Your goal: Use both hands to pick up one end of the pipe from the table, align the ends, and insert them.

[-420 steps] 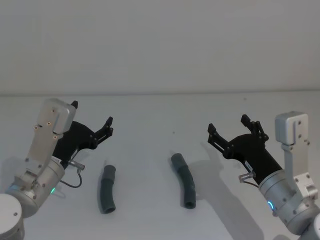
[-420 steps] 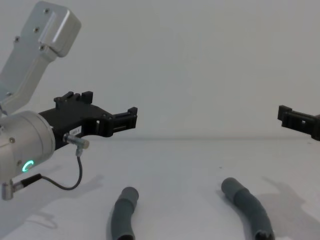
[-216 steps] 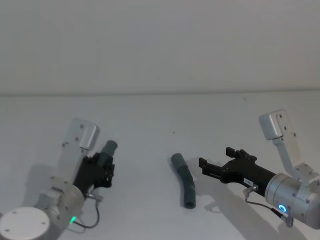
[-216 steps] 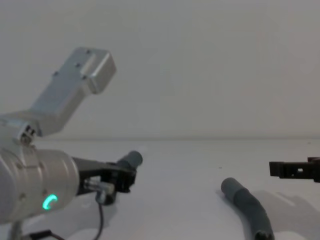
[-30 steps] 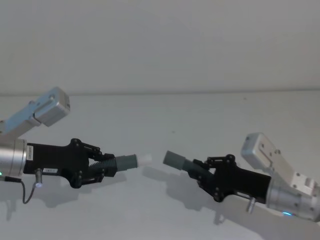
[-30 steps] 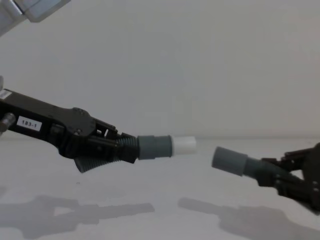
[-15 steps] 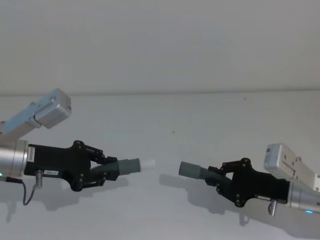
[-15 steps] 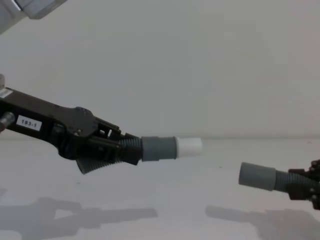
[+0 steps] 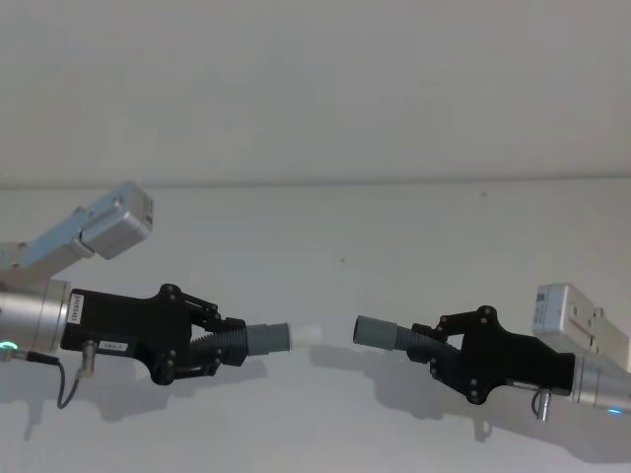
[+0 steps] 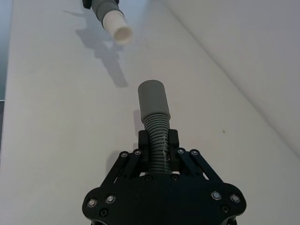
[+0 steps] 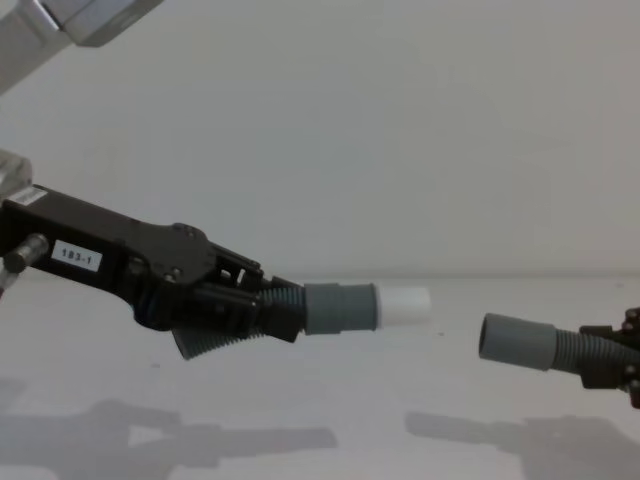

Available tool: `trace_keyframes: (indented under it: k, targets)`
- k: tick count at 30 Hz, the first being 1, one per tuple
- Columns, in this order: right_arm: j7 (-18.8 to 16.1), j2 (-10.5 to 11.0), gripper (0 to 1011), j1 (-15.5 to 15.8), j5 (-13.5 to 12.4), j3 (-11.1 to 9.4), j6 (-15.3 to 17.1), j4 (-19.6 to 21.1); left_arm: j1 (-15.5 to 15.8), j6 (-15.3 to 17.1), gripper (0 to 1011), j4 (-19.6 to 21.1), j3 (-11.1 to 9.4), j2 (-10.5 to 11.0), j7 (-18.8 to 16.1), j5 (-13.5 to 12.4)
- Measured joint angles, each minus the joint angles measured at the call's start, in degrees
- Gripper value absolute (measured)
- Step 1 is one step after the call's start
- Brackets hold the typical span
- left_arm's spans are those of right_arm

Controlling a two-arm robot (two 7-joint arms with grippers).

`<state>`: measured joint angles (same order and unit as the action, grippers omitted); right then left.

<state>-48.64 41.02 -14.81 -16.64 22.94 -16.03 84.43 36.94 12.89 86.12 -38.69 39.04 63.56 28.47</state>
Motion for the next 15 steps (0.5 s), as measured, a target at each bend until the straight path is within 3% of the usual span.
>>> trace_keyframes:
  k: [15]
  targets:
    - [-2.3,0.6,214,-0.9,-1.7,0.8,-1.9,1.0,0.7,-0.9,292,-1.3,-1.1,-0.9,1.1,0.5]
